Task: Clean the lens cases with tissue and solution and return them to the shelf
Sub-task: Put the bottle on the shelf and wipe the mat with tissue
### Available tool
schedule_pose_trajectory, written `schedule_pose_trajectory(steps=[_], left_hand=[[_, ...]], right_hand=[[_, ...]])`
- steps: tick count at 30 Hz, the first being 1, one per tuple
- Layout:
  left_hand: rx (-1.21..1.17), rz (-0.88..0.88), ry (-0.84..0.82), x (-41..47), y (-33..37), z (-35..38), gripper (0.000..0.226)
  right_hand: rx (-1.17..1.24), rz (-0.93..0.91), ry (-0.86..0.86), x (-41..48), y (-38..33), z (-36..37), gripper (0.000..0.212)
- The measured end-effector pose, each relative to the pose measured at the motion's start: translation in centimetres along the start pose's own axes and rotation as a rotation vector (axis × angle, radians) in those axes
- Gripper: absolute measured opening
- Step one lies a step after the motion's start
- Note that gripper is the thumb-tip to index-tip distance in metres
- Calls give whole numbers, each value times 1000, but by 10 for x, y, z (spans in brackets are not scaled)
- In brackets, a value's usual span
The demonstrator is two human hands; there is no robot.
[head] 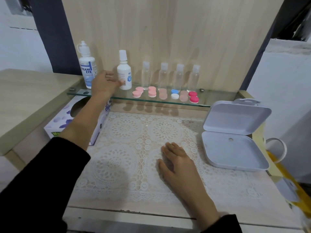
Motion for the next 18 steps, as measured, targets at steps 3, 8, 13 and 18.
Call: schedule_pose_trajectory(steps=[3,8,13,18], left_hand=[[-89,43,68,-14,-7,-17,42],[-108,117,120,-30,-34,-56,28],[404,111,-21,-16,-55,-81,22],[958,296,-248,-17,-58,-60,20]], right_hand=[[5,-1,13,0,0,-1,56],[13,-8,30,-1,0,-2,52],[12,-7,33,0,0,-1,56],[0,-10,36,-2,0,-2,54]])
Point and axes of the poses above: each hand's wrist, its own x-axis towards the middle knuckle, its own z-axis out of the palm, y = z × x, the point moved 10 cm from there along x, towards the middle knuckle, and after that the axes turned 1 degree about -z, right-handed, at the moved point
